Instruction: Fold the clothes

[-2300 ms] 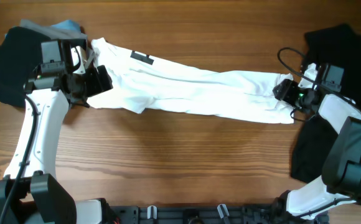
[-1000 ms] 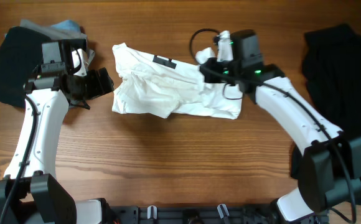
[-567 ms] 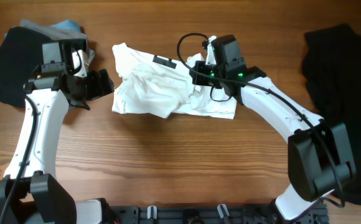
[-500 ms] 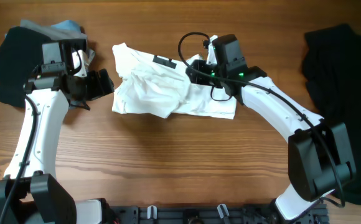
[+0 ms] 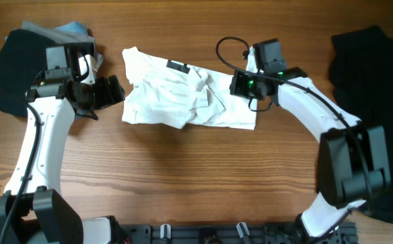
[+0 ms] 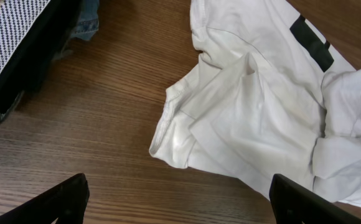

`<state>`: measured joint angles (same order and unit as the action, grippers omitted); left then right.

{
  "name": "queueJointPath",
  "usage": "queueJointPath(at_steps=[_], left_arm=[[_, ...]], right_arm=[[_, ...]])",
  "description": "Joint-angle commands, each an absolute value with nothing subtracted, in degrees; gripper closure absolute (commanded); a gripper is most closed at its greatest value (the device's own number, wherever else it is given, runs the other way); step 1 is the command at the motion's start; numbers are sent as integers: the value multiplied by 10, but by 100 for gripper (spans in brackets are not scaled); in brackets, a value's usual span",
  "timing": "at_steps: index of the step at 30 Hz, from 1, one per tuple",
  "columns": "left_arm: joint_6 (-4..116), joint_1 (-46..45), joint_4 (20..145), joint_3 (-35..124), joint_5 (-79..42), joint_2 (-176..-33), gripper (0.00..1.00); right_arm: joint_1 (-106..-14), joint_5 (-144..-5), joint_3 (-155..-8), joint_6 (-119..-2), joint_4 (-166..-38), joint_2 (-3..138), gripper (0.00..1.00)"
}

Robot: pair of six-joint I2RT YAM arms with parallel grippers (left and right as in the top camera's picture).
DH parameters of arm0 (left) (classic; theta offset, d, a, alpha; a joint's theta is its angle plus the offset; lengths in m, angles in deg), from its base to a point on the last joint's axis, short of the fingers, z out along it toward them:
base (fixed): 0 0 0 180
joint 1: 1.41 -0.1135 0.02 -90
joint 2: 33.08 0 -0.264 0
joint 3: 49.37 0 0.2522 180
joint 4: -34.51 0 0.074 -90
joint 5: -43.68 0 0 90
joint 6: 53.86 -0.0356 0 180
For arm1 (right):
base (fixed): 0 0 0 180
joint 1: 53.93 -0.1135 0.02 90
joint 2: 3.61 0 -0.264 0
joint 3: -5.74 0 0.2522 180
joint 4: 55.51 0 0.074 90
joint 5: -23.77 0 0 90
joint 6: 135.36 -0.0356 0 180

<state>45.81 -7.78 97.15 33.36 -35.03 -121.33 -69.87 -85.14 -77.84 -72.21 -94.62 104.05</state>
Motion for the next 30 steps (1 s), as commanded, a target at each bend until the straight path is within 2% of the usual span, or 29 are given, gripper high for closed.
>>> queueJointPath(at_steps=[1, 3, 5, 6, 12, 13, 14, 15, 17, 18, 19, 21, 23, 24, 25, 26, 28, 29, 30], left_arm=[[453, -80, 972, 341, -339, -1204, 7], [454, -80, 972, 341, -338, -1204, 7], [454, -80, 972, 341, -338, -1204, 8], [454, -80, 972, 341, -338, -1204, 8], [454, -80, 972, 341, -337, -1204, 8], [454, -80, 973, 341, -337, -1204, 8], [454, -80, 974, 341, -337, -1204, 8], [454, -80, 974, 341, -337, -1204, 8], [453, -80, 974, 341, -337, -1204, 7], [453, -80, 974, 341, -337, -1204, 7], [453, -80, 974, 341, -337, -1204, 6], [453, -80, 974, 341, -337, -1204, 4], [453, -80, 974, 340, -337, -1204, 3], [453, -80, 974, 340, -337, -1204, 3], [453, -80, 974, 339, -337, -1204, 3], [453, -80, 974, 339, -337, -1204, 2], [453, -80, 974, 339, -337, -1205, 3], [453, -80, 974, 338, -337, -1205, 3], [453, -80, 974, 337, -337, -1205, 3]], right_arm=[[-721, -918, -780, -787, -958, 1119, 96], [-742, -1035, -780, -768, -907, 1144, 96], [-760, -1167, -781, -668, -821, 1135, 96], [-771, -1190, -781, -646, -789, 1124, 96], [-775, -1062, -781, -638, -804, 1057, 92], [-752, -985, -781, -676, -847, 1050, 82], [-733, -948, -781, -708, -877, 1049, 67], [-708, -939, -781, -726, -908, 1049, 64], [-648, -940, -781, -718, -974, 1049, 37], [-624, -941, -781, -697, -999, 1049, 32], [-603, -941, -780, -660, -1022, 1049, 22], [-581, -940, -771, -603, -1050, 1049, 20], [-582, -932, -744, -604, -1034, 1050, 21], [-584, -932, -735, -605, -1022, 1051, 27], [-587, -932, -723, -605, -1005, 1051, 43], [-589, -932, -710, -605, -986, 1051, 64], [-589, -925, -699, -604, -975, 1051, 88], [-589, -925, -695, -603, -974, 1051, 96], [-588, -925, -695, -595, -985, 1051, 96]])
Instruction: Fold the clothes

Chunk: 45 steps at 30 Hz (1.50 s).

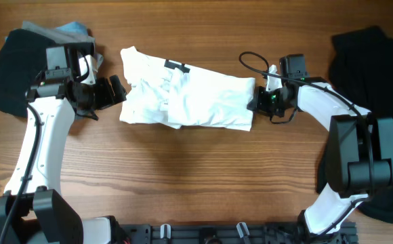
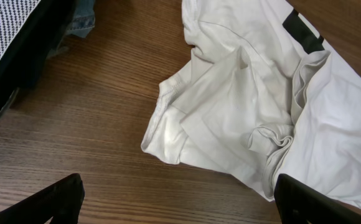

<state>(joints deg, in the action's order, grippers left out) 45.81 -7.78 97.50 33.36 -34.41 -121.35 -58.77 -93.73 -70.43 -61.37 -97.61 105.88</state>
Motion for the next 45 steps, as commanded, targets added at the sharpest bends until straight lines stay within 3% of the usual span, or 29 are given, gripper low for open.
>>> queueJointPath(at_steps=[1, 6, 11, 16, 17, 18, 22, 28, 30, 32, 34, 35, 39, 45], left_arm=[[453, -80, 977, 337, -337, -1205, 3], [415, -60, 988, 336, -316, -1233, 0], [310, 3, 922, 336, -231, -1334, 0], [311, 42, 815, 336, -227, -1447, 0], [322, 43, 803, 336, -227, -1462, 0], [326, 43, 784, 336, -204, -1489, 0], [339, 51, 760, 336, -135, -1518, 0], [338, 106, 745, 336, -157, -1555, 2], [338, 111, 733, 336, -157, -1556, 11], [338, 114, 727, 336, -157, -1556, 33], [338, 109, 742, 336, -168, -1554, 90], [340, 103, 761, 340, -183, -1553, 96], [353, 45, 915, 393, -289, -1515, 96], [353, 6, 1058, 514, -286, -1416, 96]], right_arm=[[-583, -914, -697, -596, -1007, 1049, 96], [-531, -763, -727, -636, -1186, 1045, 96], [-526, -687, -738, -592, -1141, 1044, 96], [-498, -668, -758, -637, -1103, 1044, 95], [-494, -689, -758, -632, -1097, 1044, 87], [-491, -723, -758, -601, -1094, 1044, 62], [-492, -725, -758, -606, -1093, 1044, 55], [-492, -727, -758, -606, -1099, 1044, 55], [-492, -727, -758, -605, -1101, 1044, 55], [-492, -727, -758, -605, -1103, 1044, 55], [-492, -727, -758, -605, -1106, 1044, 55], [-492, -727, -758, -603, -1109, 1044, 55], [-492, -747, -758, -573, -1129, 1044, 60], [-492, -768, -758, -559, -1143, 1042, 48]])
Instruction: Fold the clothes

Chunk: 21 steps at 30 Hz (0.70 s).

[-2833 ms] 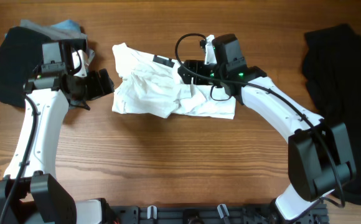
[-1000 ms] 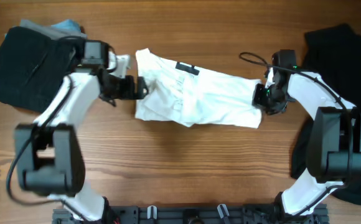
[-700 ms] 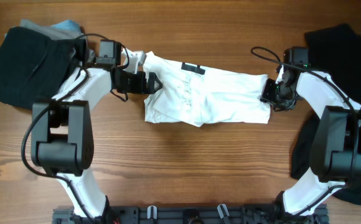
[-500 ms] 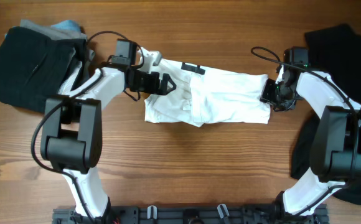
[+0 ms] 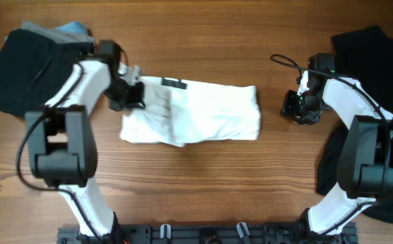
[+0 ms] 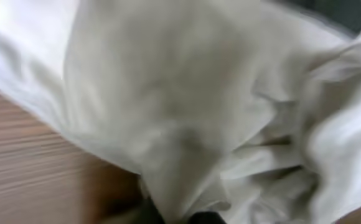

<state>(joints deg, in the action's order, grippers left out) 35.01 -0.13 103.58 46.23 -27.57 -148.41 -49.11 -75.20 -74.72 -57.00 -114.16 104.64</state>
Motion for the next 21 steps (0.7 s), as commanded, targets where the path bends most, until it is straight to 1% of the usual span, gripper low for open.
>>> queueJointPath(at_steps=[1, 2, 4, 6, 9, 10, 11, 12, 13, 15, 16, 19, 21], left_arm=[[354, 17, 1060, 514, -262, -1408, 96], [372, 44, 1057, 514, -206, -1405, 96], [398, 99, 1041, 514, -165, -1407, 96], [404, 177, 1017, 514, -171, -1409, 96], [471, 298, 981, 514, -255, -1436, 96], [484, 321, 973, 514, -257, -1447, 94], [506, 350, 964, 514, -258, -1464, 87], [523, 367, 959, 514, -262, -1480, 76], [541, 387, 951, 514, -262, -1498, 57], [546, 404, 936, 514, -263, -1506, 37], [546, 408, 923, 516, -262, -1503, 32], [543, 396, 946, 548, -263, -1489, 33], [524, 369, 1006, 587, -279, -1468, 34]], right_arm=[[-492, -768, -758, -560, -1142, 1042, 47], [-492, -768, -758, -560, -1141, 1042, 47], [-492, -768, -758, -561, -1140, 1042, 46], [-492, -768, -758, -560, -1138, 1042, 46], [-492, -768, -758, -560, -1138, 1042, 44], [-492, -768, -758, -560, -1138, 1042, 43], [-492, -768, -758, -560, -1137, 1042, 43], [-492, -768, -758, -560, -1137, 1042, 42], [-492, -768, -758, -560, -1137, 1042, 42], [-492, -769, -758, -560, -1137, 1042, 42], [-492, -776, -758, -558, -1137, 1042, 41], [-492, -820, -759, -554, -1130, 1042, 41], [-492, -917, -759, -490, -1126, 1037, 41]])
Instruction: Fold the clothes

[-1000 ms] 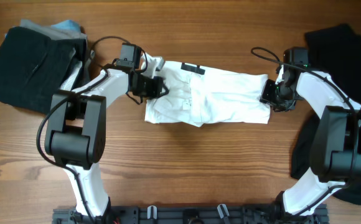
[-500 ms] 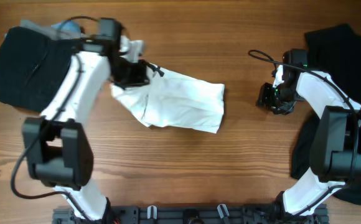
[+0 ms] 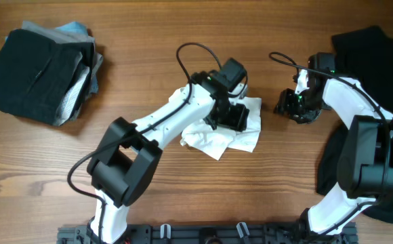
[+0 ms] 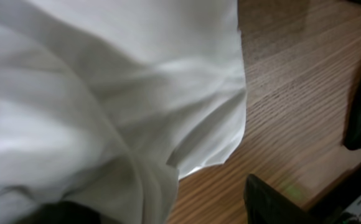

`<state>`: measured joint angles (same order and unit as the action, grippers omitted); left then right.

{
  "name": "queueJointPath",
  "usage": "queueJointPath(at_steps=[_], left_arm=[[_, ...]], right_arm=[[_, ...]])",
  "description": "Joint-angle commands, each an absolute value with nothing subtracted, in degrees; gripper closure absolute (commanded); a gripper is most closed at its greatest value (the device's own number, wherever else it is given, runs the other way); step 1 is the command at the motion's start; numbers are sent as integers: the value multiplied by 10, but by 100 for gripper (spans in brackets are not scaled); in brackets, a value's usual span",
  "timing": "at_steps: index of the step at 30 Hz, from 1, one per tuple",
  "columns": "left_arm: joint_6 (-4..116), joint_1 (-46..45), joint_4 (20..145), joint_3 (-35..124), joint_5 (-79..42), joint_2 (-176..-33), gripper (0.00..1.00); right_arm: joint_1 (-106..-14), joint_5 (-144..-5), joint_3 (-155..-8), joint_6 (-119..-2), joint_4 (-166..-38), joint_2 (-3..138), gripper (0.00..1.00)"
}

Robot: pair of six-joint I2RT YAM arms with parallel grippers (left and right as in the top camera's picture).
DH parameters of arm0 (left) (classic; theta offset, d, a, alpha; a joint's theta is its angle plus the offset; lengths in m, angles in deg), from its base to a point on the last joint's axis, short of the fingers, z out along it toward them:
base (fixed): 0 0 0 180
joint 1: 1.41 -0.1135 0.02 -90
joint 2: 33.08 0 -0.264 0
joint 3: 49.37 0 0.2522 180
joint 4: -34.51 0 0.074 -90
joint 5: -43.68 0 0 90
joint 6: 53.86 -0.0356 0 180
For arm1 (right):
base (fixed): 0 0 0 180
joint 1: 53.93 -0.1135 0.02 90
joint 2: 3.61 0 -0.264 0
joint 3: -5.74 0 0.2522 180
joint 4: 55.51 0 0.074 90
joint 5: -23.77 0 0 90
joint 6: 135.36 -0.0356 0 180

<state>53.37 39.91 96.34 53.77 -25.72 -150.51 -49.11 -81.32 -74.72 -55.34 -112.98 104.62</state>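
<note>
The white shirt [image 3: 210, 139] lies bunched in a crumpled heap at the table's middle, its left part brought over onto its right part. My left gripper [image 3: 232, 116] reaches across over the heap's right side. In the left wrist view the shirt [image 4: 106, 93] fills the frame and drapes over the left finger. The right finger [image 4: 280, 199] stands well apart from it, so the left gripper [image 4: 168, 202] is open. My right gripper [image 3: 286, 106] sits on bare wood to the right of the shirt, apart from it, and looks open and empty.
A stack of folded dark and grey clothes [image 3: 37, 71] sits at the back left. A black garment [image 3: 376, 57] lies along the right edge under the right arm. Wooden table [image 3: 183, 196] runs along the front.
My left gripper was at the shirt's left end, close on the cloth. It is now over the right end, open, and the shirt's left part has come with it into a crumpled heap.
The shirt lay rumpled with my left gripper open beside its left end and my right gripper on its right part. Then it lay spread wider. Then my right gripper was clear of it and my left was at the collar end. Now the shirt is bunched rightward.
</note>
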Motion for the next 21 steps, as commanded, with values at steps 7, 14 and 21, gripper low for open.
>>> queueJointPath(at_steps=[7, 14, 21], left_arm=[[498, 211, 1112, 656, -325, -1388, 31], [496, 136, 1164, 656, -325, -1389, 34], [483, 132, 1166, 656, -330, -1389, 33]], right_arm=[[-587, -1042, -759, -425, -1084, 964, 48], [-760, -901, -758, -485, -977, 992, 85], [-762, -833, -759, -430, -1136, 989, 95]])
